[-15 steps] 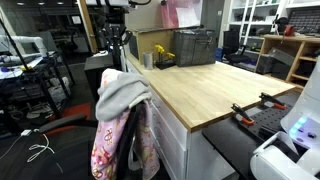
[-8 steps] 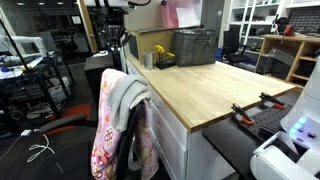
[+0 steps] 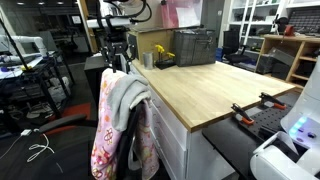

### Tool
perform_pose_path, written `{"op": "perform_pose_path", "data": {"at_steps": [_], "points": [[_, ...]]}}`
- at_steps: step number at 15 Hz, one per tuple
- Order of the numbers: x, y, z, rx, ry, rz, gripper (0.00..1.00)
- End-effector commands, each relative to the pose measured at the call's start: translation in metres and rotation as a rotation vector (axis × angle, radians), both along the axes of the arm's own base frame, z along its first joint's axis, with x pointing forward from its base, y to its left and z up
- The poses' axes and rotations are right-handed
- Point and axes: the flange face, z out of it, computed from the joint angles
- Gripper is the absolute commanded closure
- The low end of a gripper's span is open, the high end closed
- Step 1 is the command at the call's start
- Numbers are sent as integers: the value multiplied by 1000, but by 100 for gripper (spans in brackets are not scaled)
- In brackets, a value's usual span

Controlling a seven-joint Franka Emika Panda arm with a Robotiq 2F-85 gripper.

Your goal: Remove the grey cloth from the chair and then put it on the table

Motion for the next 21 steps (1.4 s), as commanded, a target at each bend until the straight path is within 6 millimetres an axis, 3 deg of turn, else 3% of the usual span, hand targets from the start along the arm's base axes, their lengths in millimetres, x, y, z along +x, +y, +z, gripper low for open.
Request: {"op": "perform_pose_path", "data": {"at_steps": [1, 2, 4, 5, 7, 16, 17, 21], "points": [[9, -14, -27, -32, 30, -35, 7], [13, -18, -35, -39, 35, -45, 1], [22, -24, -47, -45, 37, -66, 0], [26, -27, -52, -47, 42, -78, 29], [31, -30, -54, -35, 41, -92, 28], [36, -31, -44, 12, 10, -112, 96], [35, -29, -42, 15, 6, -109, 100], [31, -33, -21, 32, -18, -134, 99]]}}
